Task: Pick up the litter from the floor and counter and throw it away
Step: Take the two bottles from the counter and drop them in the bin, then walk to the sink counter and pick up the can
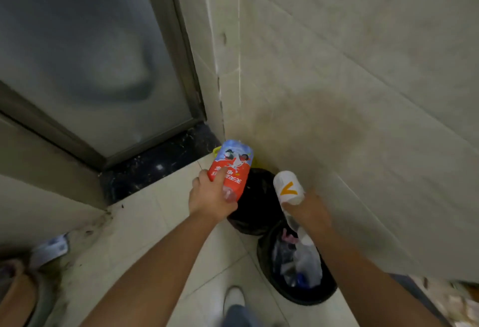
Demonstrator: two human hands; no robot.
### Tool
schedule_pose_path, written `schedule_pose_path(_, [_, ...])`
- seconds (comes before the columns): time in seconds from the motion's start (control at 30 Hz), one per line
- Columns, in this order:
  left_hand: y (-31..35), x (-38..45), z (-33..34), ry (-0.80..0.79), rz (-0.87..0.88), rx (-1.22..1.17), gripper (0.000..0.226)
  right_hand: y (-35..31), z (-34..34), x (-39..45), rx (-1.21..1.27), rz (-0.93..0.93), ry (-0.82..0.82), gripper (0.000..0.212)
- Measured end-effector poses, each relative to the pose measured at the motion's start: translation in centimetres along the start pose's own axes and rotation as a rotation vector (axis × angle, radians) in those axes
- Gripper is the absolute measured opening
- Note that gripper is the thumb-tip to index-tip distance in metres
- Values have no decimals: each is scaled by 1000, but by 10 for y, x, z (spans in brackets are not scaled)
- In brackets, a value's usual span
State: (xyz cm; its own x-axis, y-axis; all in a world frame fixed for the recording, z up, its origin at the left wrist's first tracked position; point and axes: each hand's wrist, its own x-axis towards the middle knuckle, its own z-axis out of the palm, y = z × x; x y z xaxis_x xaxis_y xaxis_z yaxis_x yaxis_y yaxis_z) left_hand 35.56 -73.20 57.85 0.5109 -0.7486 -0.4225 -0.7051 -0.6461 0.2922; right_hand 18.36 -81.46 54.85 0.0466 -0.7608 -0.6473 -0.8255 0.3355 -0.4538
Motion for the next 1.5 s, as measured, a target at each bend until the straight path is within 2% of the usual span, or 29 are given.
schedule_pose_path(0.13, [5, 79, 76, -130, -30, 54, 84, 12, 46, 93, -170, 70, -37, 72])
schedule_pose_path(0.37, [-21, 183, 238, -349, -141, 89, 84, 66, 158, 234, -124, 186, -186, 69])
schedule_pose_path(0.47, [-33, 200, 283, -375, -156, 90, 76, 89, 181, 257, -170, 178, -227, 66])
schedule_pose_path(0.57, [-39, 195, 293, -390, -101, 113, 66, 102, 181, 252, -248, 113, -251, 59])
schedule_pose_path(0.7, [-41, 176, 256, -357, -5, 239, 55, 82, 163, 227, -485, -93, -258, 54])
schedule_pose_path(0.8, [-44, 159, 197, -276, 2, 273, 51, 34, 139, 197, -653, -312, -191, 51])
schedule_pose_path(0.9, [-46, 137, 126, -161, -61, 281, 50, -30, 114, 156, -749, -536, -120, 53])
schedule_pose_path(1.07, [-63, 67, 6, 63, -257, 229, 50, -137, 86, 59, -844, -836, -101, 55])
schedule_pose_path(1.23, [-108, -47, -98, 311, -483, 170, 51, -217, 81, -79, -858, -1197, -14, 56])
schedule_pose_path(1.37, [-151, -162, -140, 513, -698, 134, 52, -239, 97, -196, -864, -1463, -3, 58])
schedule_pose_path(1.5, [-184, -305, -136, 619, -922, 72, 53, -209, 128, -323, -871, -1677, -95, 58])
